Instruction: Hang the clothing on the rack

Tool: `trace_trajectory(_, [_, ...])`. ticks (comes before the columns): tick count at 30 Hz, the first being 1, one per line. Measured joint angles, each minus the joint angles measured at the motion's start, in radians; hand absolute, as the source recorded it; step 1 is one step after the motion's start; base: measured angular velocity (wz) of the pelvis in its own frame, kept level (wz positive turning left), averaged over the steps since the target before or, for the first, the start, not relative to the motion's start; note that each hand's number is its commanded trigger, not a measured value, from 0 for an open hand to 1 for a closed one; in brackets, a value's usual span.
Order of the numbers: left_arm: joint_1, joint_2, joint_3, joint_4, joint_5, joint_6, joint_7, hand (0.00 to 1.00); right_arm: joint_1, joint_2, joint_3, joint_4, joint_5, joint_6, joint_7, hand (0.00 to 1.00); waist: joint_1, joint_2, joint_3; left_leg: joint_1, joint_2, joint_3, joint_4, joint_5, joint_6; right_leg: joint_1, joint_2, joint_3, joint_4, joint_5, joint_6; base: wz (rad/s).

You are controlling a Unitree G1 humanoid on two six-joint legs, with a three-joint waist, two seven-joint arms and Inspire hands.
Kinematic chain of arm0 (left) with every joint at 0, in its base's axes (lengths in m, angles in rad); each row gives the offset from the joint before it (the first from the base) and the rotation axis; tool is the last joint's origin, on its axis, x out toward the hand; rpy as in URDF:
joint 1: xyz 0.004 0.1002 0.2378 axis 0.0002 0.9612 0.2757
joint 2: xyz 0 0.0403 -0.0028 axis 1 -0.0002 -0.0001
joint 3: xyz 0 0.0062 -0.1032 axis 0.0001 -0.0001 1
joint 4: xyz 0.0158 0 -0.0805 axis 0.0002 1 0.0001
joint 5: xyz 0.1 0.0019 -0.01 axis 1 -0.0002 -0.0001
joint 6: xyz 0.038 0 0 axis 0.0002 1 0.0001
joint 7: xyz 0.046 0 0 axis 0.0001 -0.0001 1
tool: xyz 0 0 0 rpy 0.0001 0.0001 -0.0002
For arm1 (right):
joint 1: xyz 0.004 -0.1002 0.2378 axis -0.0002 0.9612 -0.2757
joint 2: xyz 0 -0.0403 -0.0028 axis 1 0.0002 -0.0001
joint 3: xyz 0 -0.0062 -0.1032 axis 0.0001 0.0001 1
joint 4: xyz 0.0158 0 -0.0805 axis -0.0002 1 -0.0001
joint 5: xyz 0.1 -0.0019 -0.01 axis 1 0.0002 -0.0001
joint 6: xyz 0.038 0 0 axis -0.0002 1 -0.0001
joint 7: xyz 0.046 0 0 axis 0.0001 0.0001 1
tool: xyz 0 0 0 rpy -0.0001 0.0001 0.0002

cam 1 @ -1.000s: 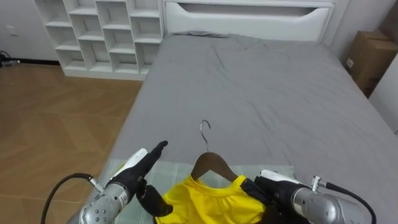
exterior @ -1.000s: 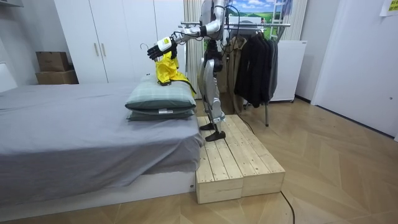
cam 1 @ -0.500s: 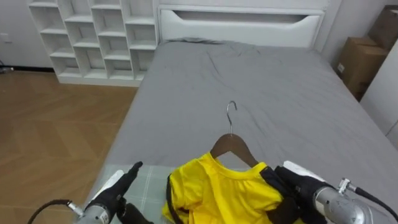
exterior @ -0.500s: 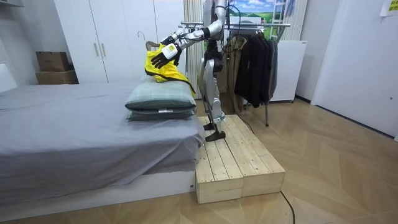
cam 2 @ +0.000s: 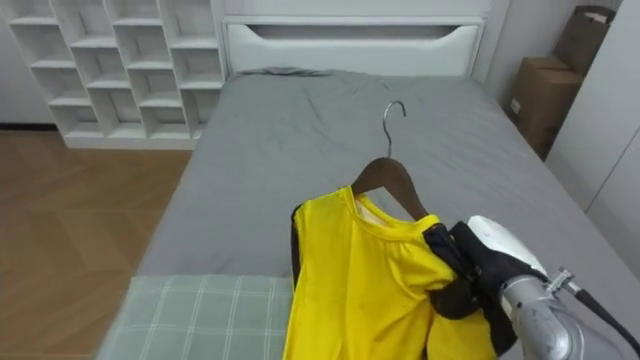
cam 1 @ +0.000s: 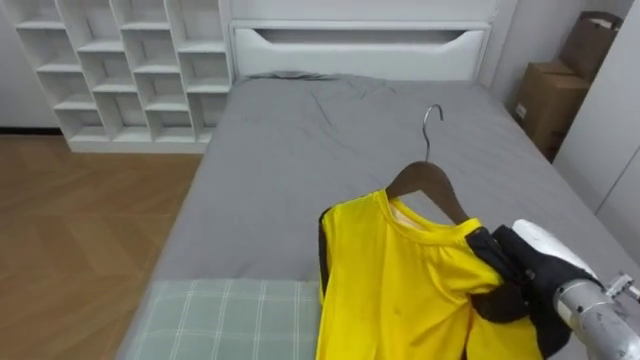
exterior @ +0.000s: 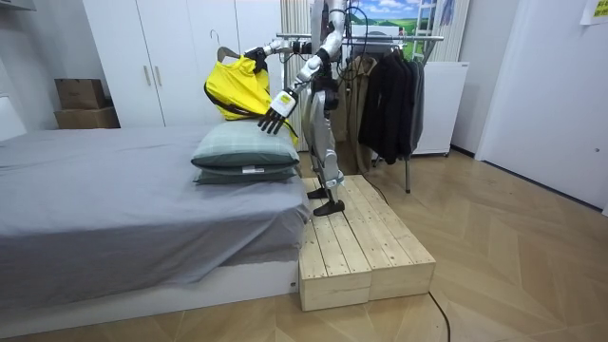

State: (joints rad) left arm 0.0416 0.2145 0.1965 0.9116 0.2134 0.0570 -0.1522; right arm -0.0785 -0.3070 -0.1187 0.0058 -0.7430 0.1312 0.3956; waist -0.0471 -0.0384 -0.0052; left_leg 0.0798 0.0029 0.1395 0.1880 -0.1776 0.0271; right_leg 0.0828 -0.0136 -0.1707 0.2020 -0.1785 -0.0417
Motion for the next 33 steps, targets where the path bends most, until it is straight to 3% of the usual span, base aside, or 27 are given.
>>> trace_trajectory(2, [0.026,0.004,0.015,0.075,-0.053,-0.039,0.011,0.0,0.001,-0.006,-0.015,-0.027,-0.003,0.0,-0.011,1.0,0.003,-0.003,-0.001,0.003,0.0,0.001,-0.002,-0.001,0.001,0.001,0.0,0.004,0.0,0.0,0.001,0.0])
trace_trajectory(4, [0.043,0.011,0.05,0.153,-0.093,-0.051,0.014,0.0,0.002,-0.009,-0.03,-0.056,-0.014,-0.001,-0.013,1.0,0.002,-0.003,-0.0007,0.005,-0.001,0.001,-0.005,-0.002,0.003,0.002,0.001,0.003,-0.002,0.0,0.001,0.0])
trace_trajectory(7, [0.099,0.027,0.076,0.219,-0.102,-0.044,0.023,0.0,0.028,-0.012,-0.066,-0.111,-0.04,-0.008,-0.032,1.0,0.0,-0.011,0.0015,0.001,-0.001,-0.003,-0.007,-0.002,0.003,0.003,0.001,-0.002,-0.01,0.0,0.001,0.03])
trace_trajectory(13, [0.187,0.03,0.07,0.316,-0.102,-0.019,0.032,0.0,0.054,-0.012,-0.1,-0.12,-0.038,-0.007,-0.058,1.0,0.016,-0.013,0.0053,-0.003,-0.001,-0.004,-0.008,-0.007,0.005,0.002,0.002,-0.001,-0.017,-0.001,0.002,0.02])
trace_trajectory(22, [0.201,0.029,0.04,0.336,-0.092,0.024,0.032,0.0,0.07,-0.012,-0.099,-0.148,0.013,0.003,-0.057,1.0,0.027,-0.015,0.0053,-0.006,-0.002,-0.004,-0.02,-0.008,0.005,-0.002,0.002,0.0,-0.017,-0.002,0.004,0.0])
trace_trajectory(33, [0.183,0.024,-0.016,0.325,-0.053,0.028,0.031,0.0,0.11,-0.017,-0.1,-0.272,0.02,0.001,-0.058,1.0,-0.002,-0.039,0.0019,-0.005,-0.002,0.026,-0.02,-0.008,0.006,-0.016,0.0,0.021,-0.015,-0.003,0.006,-0.06])
